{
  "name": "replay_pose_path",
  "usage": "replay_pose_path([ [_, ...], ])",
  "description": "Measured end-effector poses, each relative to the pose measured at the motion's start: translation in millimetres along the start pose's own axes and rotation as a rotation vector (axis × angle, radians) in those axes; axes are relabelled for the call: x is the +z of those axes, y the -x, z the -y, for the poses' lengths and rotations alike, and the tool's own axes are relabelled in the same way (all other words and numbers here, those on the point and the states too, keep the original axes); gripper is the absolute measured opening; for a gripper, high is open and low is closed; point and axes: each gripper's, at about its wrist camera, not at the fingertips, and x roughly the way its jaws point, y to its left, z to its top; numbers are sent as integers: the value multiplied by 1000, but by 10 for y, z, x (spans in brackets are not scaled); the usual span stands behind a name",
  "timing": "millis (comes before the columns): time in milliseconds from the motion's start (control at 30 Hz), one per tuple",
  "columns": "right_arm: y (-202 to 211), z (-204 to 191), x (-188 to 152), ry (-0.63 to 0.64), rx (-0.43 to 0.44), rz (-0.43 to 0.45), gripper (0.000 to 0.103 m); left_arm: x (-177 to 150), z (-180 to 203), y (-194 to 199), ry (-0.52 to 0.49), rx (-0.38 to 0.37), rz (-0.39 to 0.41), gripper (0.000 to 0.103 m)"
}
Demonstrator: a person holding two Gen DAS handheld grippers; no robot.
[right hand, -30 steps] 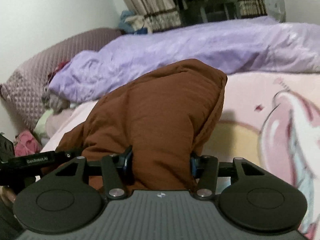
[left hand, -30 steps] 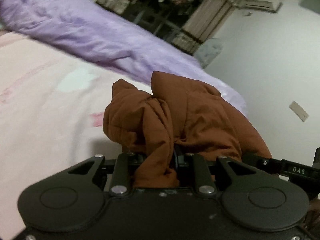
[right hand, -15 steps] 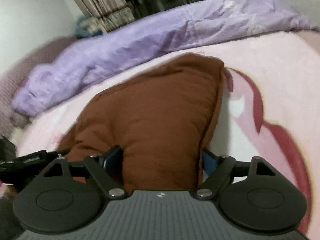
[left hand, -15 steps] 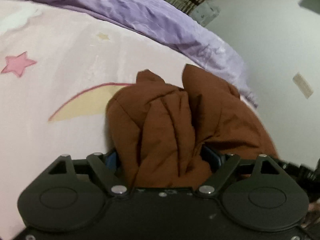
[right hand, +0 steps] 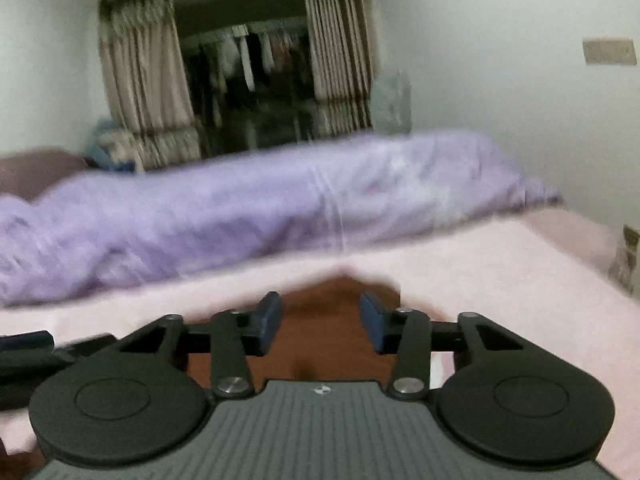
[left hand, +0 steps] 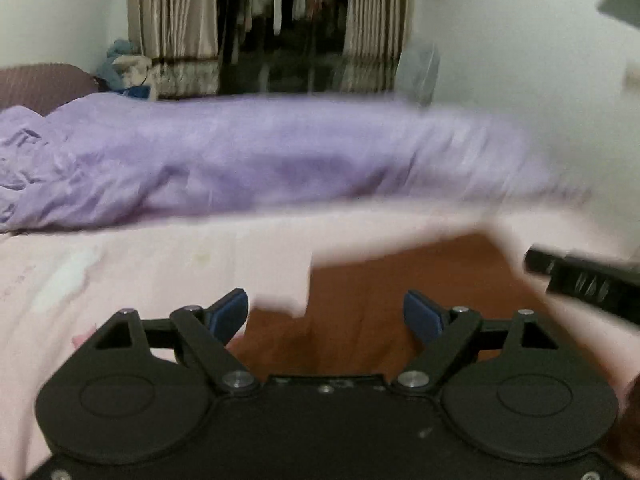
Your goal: Fold large clothes
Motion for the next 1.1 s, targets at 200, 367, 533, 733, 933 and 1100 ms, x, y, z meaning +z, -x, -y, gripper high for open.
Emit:
replay_pose_path([
  [200, -222, -81, -222, 44, -28, -99, 51, -317, -169, -267, 129, -35, -19, 96],
  [367, 4, -106, 7, 40, -52, -148, 56, -94, -90, -74, 57, 15, -94, 93],
  [533, 999, 22, 106, -33, -40, -5, 94, 7, -109, 869, -13, 114, -41, 93],
  [733, 1879, -38, -248, 29, -10, -46, 101, -340, -142, 1805, -38, 66, -66, 93],
  [933, 2333, -104, -683, 31, 43, -54, 101, -919, -13, 2407, -120, 98, -74, 93],
  [1100, 2567, -94, -1083, 66, 21, -98, 101, -1392, -76, 2717, -69, 74, -98, 93],
])
